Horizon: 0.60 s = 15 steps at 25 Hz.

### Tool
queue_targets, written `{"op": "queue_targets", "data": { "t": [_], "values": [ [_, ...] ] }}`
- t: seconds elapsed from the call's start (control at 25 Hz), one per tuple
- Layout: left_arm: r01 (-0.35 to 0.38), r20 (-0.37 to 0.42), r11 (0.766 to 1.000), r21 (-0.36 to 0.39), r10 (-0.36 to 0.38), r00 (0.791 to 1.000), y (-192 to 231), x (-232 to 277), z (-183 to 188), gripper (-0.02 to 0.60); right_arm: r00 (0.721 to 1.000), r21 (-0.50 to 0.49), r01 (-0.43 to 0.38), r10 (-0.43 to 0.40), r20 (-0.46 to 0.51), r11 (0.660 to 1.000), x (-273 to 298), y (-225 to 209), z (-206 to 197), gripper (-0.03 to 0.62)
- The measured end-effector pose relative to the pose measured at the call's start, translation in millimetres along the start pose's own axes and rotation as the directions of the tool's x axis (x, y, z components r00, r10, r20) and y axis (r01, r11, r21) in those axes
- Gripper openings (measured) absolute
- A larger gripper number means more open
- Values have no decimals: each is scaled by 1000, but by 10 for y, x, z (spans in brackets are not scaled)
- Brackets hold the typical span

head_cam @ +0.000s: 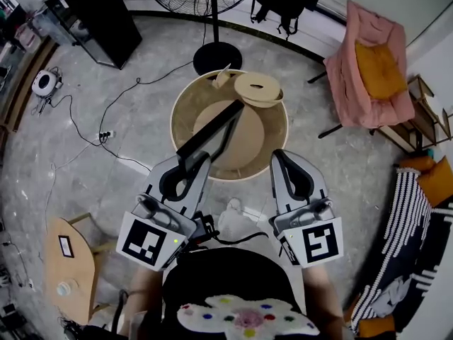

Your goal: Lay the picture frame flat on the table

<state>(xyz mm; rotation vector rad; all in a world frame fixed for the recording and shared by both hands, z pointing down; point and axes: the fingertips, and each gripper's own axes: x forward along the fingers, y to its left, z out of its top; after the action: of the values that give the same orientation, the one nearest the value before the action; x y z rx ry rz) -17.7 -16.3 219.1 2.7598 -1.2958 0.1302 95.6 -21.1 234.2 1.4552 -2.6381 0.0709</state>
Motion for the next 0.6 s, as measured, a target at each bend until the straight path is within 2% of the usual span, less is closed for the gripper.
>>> {"op": "queue_targets", "data": {
  "t": [0.28, 0.6],
  "values": [
    [16, 16, 999, 34, -16, 1000, 24, 152, 64, 23, 1000, 16, 5, -5, -2, 1000, 67, -108, -10, 35],
    [92, 37, 995, 46, -93, 995, 92, 319, 181, 23, 999, 33, 37, -38, 27, 999, 248, -164, 89, 35]
  ]
}}
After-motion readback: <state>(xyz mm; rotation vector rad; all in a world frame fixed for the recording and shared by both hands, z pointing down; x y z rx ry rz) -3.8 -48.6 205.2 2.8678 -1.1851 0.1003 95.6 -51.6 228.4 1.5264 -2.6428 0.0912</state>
